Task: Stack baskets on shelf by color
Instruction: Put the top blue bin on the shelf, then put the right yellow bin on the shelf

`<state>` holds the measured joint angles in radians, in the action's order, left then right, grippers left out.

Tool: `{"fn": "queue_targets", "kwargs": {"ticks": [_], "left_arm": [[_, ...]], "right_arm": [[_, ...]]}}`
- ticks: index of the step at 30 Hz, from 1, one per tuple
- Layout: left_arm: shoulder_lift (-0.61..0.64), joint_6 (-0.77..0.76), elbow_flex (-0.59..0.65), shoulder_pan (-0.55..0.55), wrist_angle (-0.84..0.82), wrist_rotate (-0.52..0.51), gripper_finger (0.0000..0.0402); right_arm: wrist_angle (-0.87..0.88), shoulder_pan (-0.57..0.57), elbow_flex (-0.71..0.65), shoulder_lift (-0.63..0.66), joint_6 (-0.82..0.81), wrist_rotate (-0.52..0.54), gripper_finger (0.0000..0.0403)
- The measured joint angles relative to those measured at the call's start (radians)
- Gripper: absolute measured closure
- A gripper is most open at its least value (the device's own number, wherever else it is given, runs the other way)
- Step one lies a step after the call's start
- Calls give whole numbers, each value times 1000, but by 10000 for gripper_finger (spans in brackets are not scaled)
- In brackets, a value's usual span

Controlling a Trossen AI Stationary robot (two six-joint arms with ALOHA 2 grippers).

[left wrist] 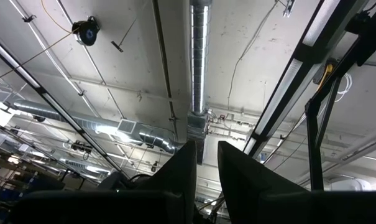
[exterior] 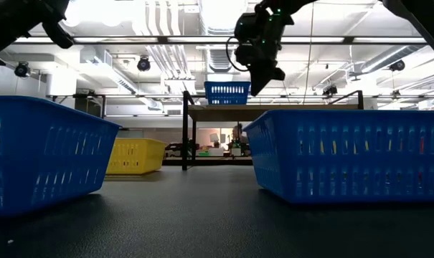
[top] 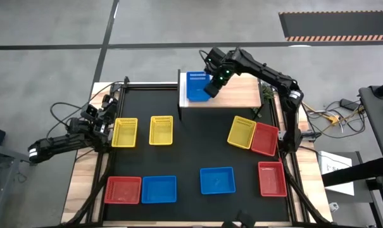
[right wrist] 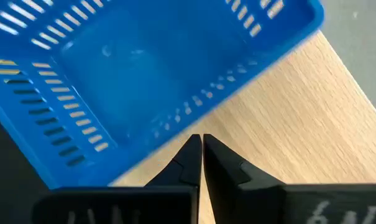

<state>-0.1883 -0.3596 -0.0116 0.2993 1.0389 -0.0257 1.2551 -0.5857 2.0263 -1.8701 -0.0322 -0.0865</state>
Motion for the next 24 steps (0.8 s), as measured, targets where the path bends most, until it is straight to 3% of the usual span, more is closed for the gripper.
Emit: {"fn": "queue_targets", "kwargs": {"ticks": [9,16,20,24], "left_arm": [[0,0,0,0,0,0,352],[0,0,1,0,-1,1,352],[-1,-1,1,0,0,1,352],[-17,-1,1,0,-1,1,352]], "right_arm": [[67,9,9,6,6,60,394],[154,89,-30,138,-32,111,394],[114,201,-134,259,-69,116,394],[-104,347,-337,398,-94,116,394]]}}
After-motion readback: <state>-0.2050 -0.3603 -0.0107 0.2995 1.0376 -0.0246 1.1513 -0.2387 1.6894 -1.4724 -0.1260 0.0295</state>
